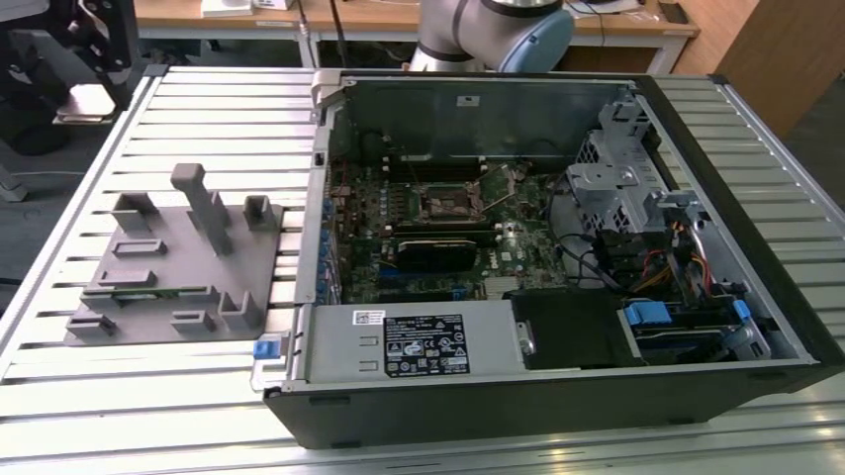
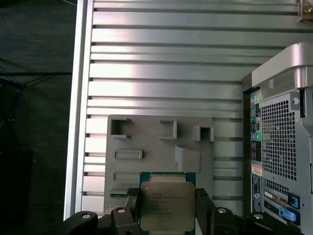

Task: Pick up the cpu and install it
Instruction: 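Pick up the cpu and move it towards the insertion slot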

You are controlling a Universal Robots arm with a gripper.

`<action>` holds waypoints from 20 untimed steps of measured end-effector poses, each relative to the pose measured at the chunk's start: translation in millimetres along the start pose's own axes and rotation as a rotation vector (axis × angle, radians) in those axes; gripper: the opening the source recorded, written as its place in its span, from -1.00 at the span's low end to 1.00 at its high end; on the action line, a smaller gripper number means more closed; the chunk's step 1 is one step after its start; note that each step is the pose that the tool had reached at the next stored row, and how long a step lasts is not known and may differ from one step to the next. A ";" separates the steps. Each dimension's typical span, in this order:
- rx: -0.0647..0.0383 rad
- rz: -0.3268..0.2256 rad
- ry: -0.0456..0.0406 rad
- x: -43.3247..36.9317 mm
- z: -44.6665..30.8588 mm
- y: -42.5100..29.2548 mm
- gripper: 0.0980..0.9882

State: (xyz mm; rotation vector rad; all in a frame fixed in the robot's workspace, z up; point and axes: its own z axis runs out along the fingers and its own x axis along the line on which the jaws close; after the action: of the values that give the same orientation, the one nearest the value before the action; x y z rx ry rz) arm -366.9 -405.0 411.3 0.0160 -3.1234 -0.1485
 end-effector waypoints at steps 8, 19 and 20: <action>0.000 0.000 0.0015 -27.3 1.3 -0.4 0.00; 0.000 0.002 0.0166 -83.2 3.4 -1.2 0.00; 0.000 0.002 0.0174 -86.3 3.5 -1.3 0.00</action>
State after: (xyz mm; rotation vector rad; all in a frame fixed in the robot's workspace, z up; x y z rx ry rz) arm -280.7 -404.9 406.5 0.0144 -3.1059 -0.1478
